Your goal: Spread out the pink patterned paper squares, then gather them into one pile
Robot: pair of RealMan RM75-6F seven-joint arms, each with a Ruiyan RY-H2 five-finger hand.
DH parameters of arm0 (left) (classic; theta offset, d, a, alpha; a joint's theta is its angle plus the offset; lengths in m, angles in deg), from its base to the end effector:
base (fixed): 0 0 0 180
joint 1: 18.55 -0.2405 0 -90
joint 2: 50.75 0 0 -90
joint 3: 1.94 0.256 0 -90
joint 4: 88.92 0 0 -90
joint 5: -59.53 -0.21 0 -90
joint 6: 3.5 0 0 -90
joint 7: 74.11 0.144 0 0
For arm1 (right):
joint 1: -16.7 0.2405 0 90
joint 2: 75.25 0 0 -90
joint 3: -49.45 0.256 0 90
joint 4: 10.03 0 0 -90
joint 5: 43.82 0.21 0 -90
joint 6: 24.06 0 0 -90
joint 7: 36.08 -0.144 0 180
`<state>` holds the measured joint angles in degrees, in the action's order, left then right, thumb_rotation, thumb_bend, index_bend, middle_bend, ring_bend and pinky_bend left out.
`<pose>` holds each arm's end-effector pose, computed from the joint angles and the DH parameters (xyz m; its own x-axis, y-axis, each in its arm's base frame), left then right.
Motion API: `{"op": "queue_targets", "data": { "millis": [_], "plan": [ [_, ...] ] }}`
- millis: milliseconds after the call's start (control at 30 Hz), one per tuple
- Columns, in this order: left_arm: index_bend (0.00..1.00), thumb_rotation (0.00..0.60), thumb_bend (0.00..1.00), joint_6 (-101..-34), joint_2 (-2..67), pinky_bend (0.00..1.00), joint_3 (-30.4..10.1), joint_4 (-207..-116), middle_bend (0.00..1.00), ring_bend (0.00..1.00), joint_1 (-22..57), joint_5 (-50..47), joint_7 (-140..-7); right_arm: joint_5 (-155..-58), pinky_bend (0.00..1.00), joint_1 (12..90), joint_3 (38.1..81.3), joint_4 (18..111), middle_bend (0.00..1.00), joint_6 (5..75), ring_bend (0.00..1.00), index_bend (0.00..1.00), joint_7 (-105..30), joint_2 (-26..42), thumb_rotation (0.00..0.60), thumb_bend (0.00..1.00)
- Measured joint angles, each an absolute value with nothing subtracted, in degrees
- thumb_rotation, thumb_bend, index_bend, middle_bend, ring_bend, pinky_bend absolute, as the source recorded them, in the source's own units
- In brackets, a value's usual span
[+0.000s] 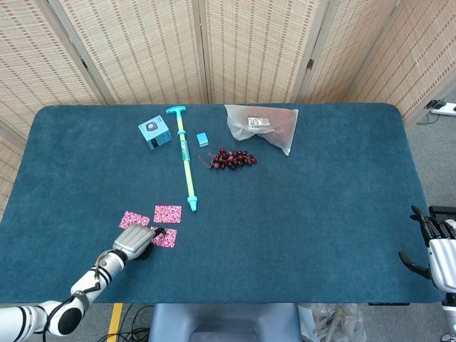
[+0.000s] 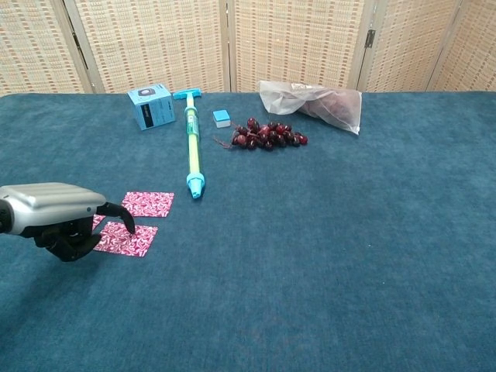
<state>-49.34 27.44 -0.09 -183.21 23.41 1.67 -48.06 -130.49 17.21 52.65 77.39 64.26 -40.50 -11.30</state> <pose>-0.2058 0.2890 -0.0102 0.6118 0.5043 0.6094 0.7901 -0.4268 -0.4400 -0.3349 -0.1584 0.1764 0.4081 0.0347 0.9123 -0.9124 0.0502 0.4063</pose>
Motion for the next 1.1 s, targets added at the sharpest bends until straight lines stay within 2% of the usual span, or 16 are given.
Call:
{"op": "queue_targets", "data": {
  "millis": [333,533,567,633,667,700,733,833,1100],
  "plan": [
    [0.25,0.600,0.71,-52.60,26.86,1.00,-1.56,-182.43,1.00,1.00,22.67,-0.98,-50.97,-130.41,0.19,17.46,52.78,77.53,0.26,63.86,0.20,0.00,-40.30,-11.34,0.600,0.24],
    [0.26,0.600,0.34,-56.21,28.53,1.00,-3.41,-177.77,1.00,1.00,21.62,-3.66,-54.07,-130.82,0.19,17.49,52.75,78.15,0.26,64.06,0.20,0.00,-39.80,-11.70,0.600,0.24],
    [0.26,0.594,0.31,-56.63,28.89,1.00,-3.66,-176.87,1.00,1.00,21.46,-4.02,-54.62,-130.91,0.19,17.47,52.72,78.28,0.26,64.13,0.20,0.00,-39.72,-11.76,0.600,0.24],
    [0.27,0.533,0.27,-57.07,29.68,1.00,-4.15,-174.70,1.00,1.00,21.24,-4.70,-55.83,-131.00,0.19,17.43,52.69,78.45,0.26,64.26,0.20,0.00,-39.60,-11.82,0.600,0.24],
    [0.28,0.463,0.25,-57.04,29.98,1.00,-4.31,-173.77,1.00,1.00,21.22,-4.94,-56.31,-131.02,0.19,17.40,52.67,78.53,0.26,64.29,0.20,0.00,-39.54,-11.85,0.600,0.24],
    [0.28,0.422,0.25,-56.82,30.38,1.00,-4.51,-172.56,1.00,1.00,21.25,-5.23,-56.95,-131.06,0.19,17.39,52.65,78.59,0.26,64.30,0.20,0.00,-39.51,-11.87,0.600,0.24],
    [0.28,0.436,0.25,-56.54,30.69,1.00,-4.66,-171.70,1.00,1.00,21.31,-5.42,-57.44,-131.12,0.19,17.38,52.63,78.65,0.26,64.34,0.20,0.00,-39.48,-11.88,0.600,0.24],
    [0.30,0.593,0.25,-55.53,31.85,1.00,-5.11,-169.33,1.00,1.00,21.61,-5.87,-58.42,-131.34,0.19,17.31,52.56,78.82,0.26,64.53,0.20,0.00,-39.36,-11.91,0.600,0.24],
    [0.32,0.600,0.25,-52.37,34.58,1.00,-6.47,-166.84,1.00,1.00,23.40,-3.47,-56.77,-131.65,0.19,17.13,52.47,79.09,0.26,64.96,0.20,0.00,-39.19,-12.05,0.600,0.24]
  ]
}}
